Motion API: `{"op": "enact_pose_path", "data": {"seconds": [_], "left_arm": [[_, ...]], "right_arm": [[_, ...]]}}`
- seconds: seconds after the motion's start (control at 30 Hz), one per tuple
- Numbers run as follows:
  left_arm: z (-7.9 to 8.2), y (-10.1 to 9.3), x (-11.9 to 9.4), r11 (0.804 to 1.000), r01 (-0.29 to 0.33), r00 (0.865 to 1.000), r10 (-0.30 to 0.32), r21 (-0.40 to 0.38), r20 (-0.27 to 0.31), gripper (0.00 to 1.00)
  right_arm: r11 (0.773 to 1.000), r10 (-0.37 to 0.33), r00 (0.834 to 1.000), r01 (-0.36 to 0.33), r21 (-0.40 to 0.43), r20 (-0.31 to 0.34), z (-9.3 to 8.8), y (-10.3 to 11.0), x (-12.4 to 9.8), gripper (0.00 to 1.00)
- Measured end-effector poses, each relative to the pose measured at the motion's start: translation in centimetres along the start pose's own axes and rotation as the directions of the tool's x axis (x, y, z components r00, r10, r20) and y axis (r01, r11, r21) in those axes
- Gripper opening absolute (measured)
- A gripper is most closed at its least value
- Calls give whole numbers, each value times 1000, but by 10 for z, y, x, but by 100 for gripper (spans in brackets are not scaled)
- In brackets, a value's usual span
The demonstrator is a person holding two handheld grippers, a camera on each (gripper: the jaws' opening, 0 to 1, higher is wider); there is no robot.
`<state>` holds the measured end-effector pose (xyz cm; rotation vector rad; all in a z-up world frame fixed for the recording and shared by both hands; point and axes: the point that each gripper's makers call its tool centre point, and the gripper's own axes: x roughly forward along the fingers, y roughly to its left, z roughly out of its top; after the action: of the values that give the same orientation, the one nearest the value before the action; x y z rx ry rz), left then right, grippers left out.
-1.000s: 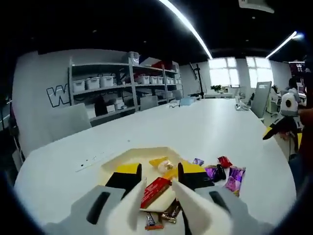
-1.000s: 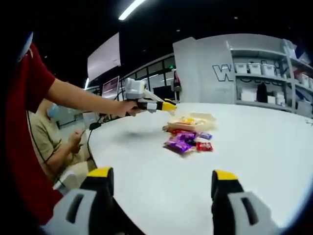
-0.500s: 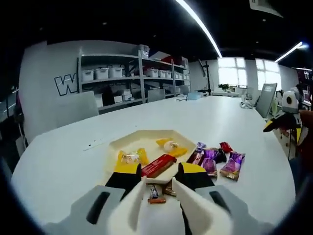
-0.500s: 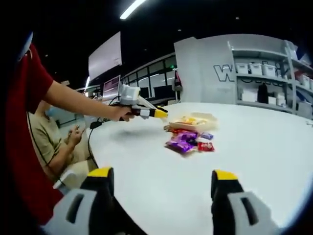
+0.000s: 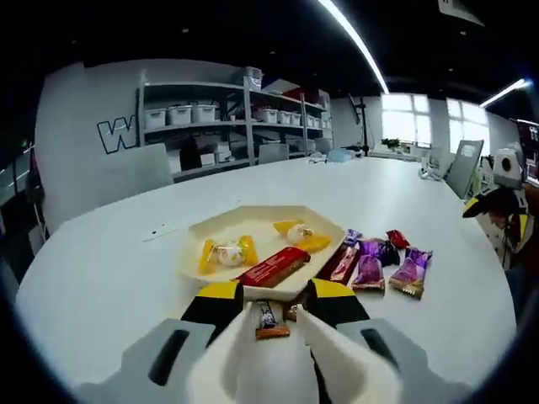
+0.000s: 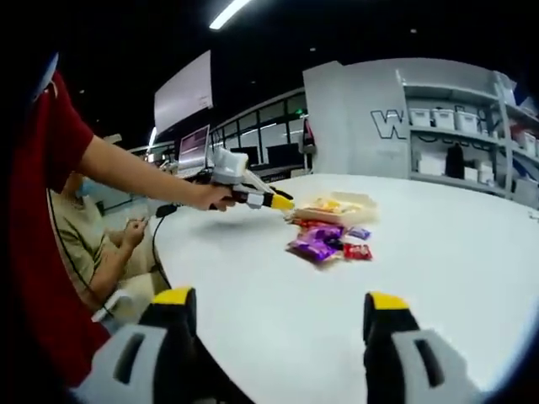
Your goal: Place the target food into the container with the food tongs after gripping and lifting it, then release it inside without dropping or visibly crushing the food.
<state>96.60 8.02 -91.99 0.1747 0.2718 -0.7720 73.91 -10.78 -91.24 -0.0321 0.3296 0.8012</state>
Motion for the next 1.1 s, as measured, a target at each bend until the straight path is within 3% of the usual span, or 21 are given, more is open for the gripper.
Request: {"op": "enact_pose_path", "data": {"seconds": [0.33,0.8,0.87,1.1], "left_arm": [[-7,0,-3,1000,-12,1000,11,-14,-23,25],[-15,-6,-26,999,-24,999,23,-45,-33,26],[-11,-2,-24,999,-39,999,39,-15,-13,27],[2,1,-10,998,-49,998,50,-35,48,28]], "right_arm": [[1000,2,1000,-2,-12,-16,-2,0,2,78],[999,19,1000,-20,-32,-18,0,10,4,76],[999,21,1000,-21,-32,-19,0,11,5,76],[999,16,1000,-16,-29,-25,-3,10,2,76]]}}
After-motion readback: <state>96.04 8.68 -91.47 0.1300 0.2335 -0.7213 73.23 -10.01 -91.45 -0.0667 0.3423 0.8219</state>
